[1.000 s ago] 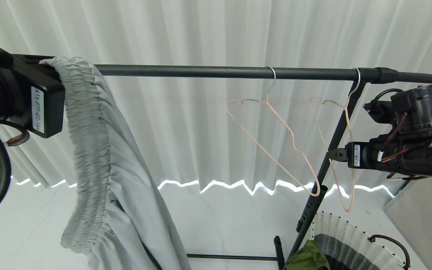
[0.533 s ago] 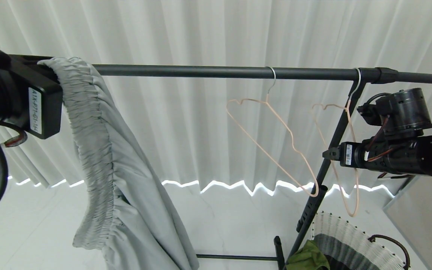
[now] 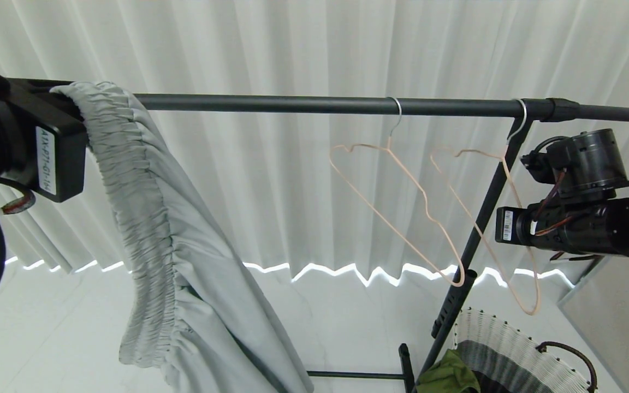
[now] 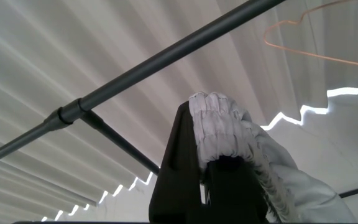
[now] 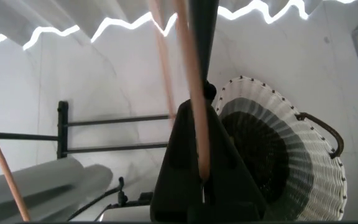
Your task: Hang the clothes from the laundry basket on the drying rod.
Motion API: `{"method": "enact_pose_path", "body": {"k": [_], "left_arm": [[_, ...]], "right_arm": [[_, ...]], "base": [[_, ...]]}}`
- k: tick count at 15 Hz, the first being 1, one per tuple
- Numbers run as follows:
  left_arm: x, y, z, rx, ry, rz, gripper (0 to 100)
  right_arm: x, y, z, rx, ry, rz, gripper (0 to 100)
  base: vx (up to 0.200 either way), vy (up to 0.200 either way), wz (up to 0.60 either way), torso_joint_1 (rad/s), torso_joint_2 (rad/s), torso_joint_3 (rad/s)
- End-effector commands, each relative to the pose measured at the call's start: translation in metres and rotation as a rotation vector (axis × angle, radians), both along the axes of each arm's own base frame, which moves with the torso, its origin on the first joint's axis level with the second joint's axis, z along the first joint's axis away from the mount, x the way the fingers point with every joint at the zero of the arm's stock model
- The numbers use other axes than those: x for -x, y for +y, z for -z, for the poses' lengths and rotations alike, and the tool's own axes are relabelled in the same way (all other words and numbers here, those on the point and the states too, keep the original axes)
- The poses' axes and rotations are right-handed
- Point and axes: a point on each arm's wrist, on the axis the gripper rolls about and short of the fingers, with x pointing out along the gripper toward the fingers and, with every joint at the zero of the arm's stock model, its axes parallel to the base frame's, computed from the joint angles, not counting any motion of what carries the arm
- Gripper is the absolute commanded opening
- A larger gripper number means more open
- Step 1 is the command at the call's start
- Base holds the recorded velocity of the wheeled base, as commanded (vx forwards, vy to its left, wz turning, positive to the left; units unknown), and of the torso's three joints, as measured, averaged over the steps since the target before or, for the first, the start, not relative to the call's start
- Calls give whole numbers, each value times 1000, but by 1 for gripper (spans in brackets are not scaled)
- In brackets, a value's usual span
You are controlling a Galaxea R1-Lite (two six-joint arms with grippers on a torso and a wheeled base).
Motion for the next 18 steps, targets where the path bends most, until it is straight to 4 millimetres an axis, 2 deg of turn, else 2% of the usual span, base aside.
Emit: {"method": "enact_pose_path", "body": {"k": [1, 4, 11, 16, 18], "left_arm": [[0, 0, 0, -1, 0, 0, 0], [0, 0, 0, 2, -1, 0, 0], [7, 6, 6, -6, 5, 0, 0], [10, 10, 9, -7, 6, 0, 0], [10, 10, 11, -7, 11, -1, 0]], "right_arm": [[1, 0, -2, -3, -7, -1, 0], [3, -2, -6, -3, -23, 2, 0], [29, -12, -36, 12, -134, -17, 0], [41, -17, -45, 40, -173, -42, 0], [63, -27, -42, 86, -181, -69, 0]], "base": [[0, 0, 0, 0, 0, 0], [0, 0, 0, 0, 0, 0], [0, 0, 0, 0, 0, 0], [0, 0, 0, 0, 0, 0], [0, 0, 0, 0, 0, 0]]}}
